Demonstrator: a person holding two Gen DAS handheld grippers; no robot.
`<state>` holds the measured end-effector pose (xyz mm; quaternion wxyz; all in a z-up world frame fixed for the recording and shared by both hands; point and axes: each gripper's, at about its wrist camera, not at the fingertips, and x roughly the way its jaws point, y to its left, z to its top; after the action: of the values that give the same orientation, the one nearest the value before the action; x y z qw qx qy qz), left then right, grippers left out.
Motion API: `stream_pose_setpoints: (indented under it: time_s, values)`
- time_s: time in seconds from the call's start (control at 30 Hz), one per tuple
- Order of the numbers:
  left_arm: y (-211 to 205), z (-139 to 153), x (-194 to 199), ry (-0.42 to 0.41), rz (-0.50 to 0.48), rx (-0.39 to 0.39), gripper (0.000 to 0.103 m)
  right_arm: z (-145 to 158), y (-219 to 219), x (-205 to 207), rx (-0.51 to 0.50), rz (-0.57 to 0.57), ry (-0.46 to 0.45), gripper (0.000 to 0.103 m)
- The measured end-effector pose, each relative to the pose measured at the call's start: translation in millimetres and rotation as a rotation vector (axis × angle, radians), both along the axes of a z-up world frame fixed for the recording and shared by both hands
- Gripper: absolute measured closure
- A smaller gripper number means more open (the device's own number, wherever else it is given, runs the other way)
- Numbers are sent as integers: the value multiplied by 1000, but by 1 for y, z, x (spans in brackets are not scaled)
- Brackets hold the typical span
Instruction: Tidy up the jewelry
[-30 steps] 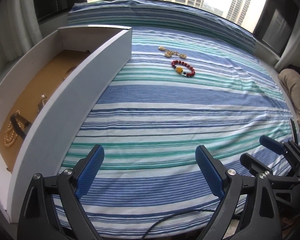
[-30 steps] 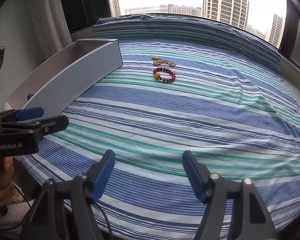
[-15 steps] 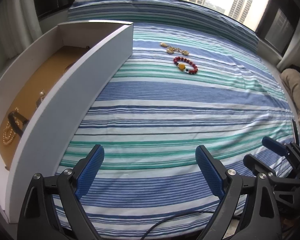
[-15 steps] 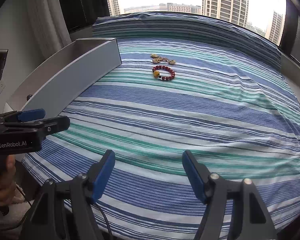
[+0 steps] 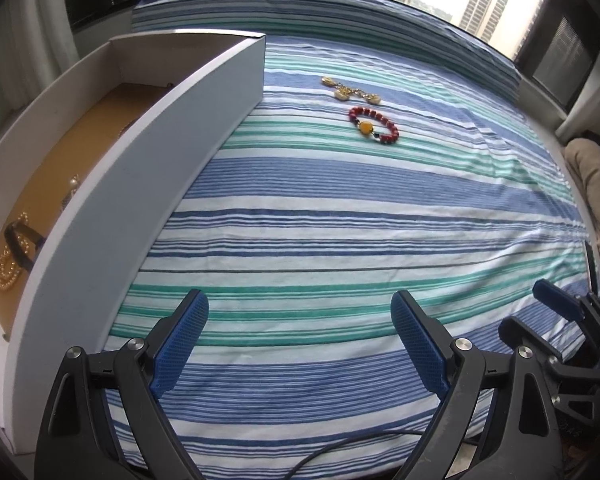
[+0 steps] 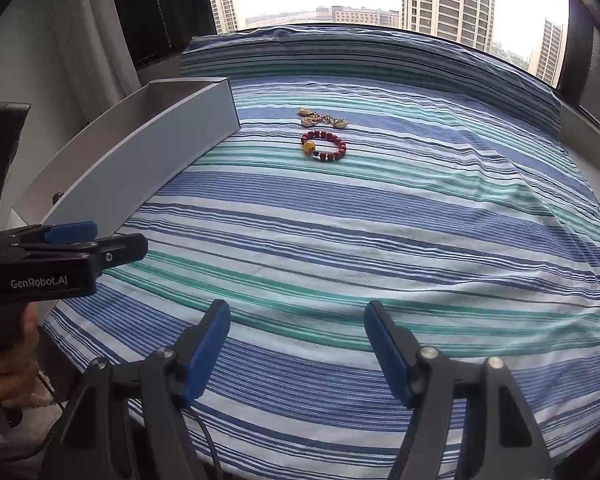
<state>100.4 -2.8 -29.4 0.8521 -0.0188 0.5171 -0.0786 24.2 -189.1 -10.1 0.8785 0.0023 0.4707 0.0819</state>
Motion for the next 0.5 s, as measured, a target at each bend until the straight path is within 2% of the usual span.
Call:
stream_pose_setpoints:
  time_s: [0.17,0.27,0.37,0.5]
  values:
    - [3,-2,26,2,21,-37,10,-5,-10,0,6,-32,10,32]
    - [0,4,50,6,12,-101,10,-7,-15,0,13,-42,18,32]
    - [-13,12,79,-5,-23,-165,10,-7,-19,-2,18,-51,13,32]
    - [-40,11,129,-13,-63,-176,10,-5,-27,-5,23,-71,8,32]
